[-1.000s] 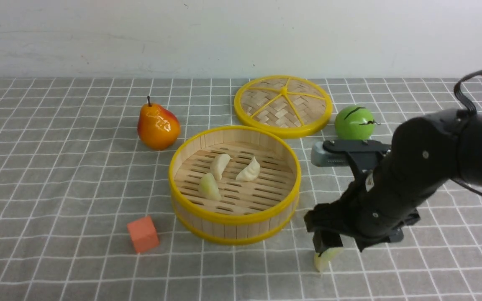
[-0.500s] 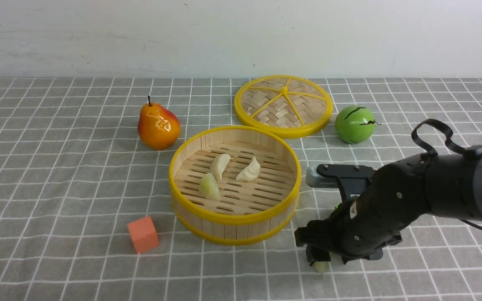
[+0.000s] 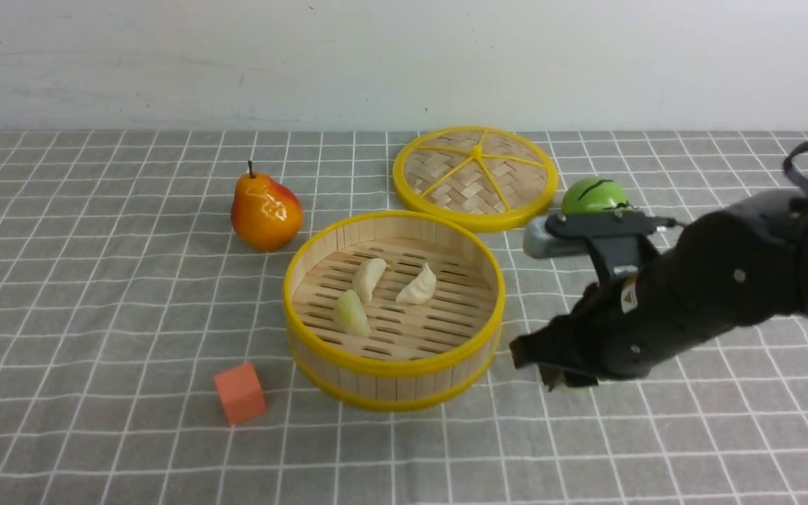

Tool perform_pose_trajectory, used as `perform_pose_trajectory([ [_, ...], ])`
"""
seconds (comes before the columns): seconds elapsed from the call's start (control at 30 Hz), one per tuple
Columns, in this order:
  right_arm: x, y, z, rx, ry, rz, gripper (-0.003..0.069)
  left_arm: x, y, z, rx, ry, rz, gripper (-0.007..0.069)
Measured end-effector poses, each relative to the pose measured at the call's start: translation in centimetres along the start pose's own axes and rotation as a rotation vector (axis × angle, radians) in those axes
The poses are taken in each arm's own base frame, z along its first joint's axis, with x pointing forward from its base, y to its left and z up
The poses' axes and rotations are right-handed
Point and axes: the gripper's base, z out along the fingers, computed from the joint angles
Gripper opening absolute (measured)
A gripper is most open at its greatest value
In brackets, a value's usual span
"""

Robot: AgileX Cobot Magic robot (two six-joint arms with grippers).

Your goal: Put the dumplings into the steamer on the table with the grey tablecloth.

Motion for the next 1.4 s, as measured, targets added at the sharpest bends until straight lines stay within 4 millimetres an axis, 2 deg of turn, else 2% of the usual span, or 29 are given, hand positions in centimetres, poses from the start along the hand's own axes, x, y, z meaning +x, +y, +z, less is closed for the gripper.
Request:
perform_pose_trajectory([
  [0.1, -2.2, 2.1, -1.5, -0.076, -0.080, -0.048, 0.0186, 0.0, 0.0, 0.0, 0.002, -0.003, 0.000, 0.0021],
  [0.2, -4.5, 4.8, -0.9, -0.161, -0.146, -0.096, 0.0186, 0.0, 0.0, 0.0, 0.002, -0.003, 0.000, 0.0021],
  [0.3, -6.1, 6.4, 2.1, -0.197, -0.159, -0.124, 0.0186, 0.0, 0.0, 0.0, 0.002, -0.003, 0.000, 0.0021],
  [0.33, -6.5, 6.6, 3.8, -0.197, -0.147, -0.125, 0.0186, 0.0, 0.0, 0.0, 0.002, -0.003, 0.000, 0.0021],
  [0.53, -6.6, 6.7, 10.5, -0.173, -0.063, -0.109, 0.0186, 0.0, 0.0, 0.0, 0.002, -0.003, 0.000, 0.0021],
  [0.6, -6.5, 6.6, 11.1, -0.171, -0.056, -0.107, 0.0186, 0.0, 0.0, 0.0, 0.002, -0.003, 0.000, 0.0021],
  [0.67, -6.4, 6.5, 11.9, -0.166, -0.047, -0.106, 0.0215, 0.0, 0.0, 0.0, 0.002, -0.003, 0.000, 0.0023],
  [0.83, -6.5, 6.4, 12.0, -0.148, -0.061, -0.142, 0.0361, 0.0, 0.0, 0.0, 0.002, -0.003, 0.000, 0.0028],
  [1.0, -6.8, 6.5, 11.8, -0.139, -0.073, -0.167, 0.0470, 0.0, 0.0, 0.0, 0.002, -0.003, 0.000, 0.0029],
  [1.07, -7.3, 6.6, 11.2, -0.136, -0.076, -0.184, 0.0484, 0.0, 0.0, 0.0, 0.002, -0.003, 0.000, 0.0031],
  [1.17, -8.5, 6.7, 8.8, -0.131, -0.077, -0.213, 0.0481, 0.0, 0.0, 0.0, 0.002, -0.003, 0.000, 0.0036],
  [1.2, -9.1, 6.8, 7.2, -0.124, -0.084, -0.236, 0.0471, 0.0, 0.0, 0.0, 0.002, -0.003, 0.000, 0.0036],
  [1.27, -10.4, 6.8, 3.3, -0.099, -0.123, -0.286, 0.0437, 0.0, 0.0, 0.0, 0.002, -0.003, 0.000, 0.0039],
  [1.3, -11.2, 6.8, 0.2, -0.075, -0.166, -0.326, 0.0402, 0.0, 0.0, 0.0, 0.003, -0.004, 0.000, 0.0039],
  [1.4, -12.0, 6.4, -7.4, 0.000, -0.295, -0.409, 0.0293, -0.1, 0.0, 0.0, 0.005, -0.007, 0.000, 0.0039],
])
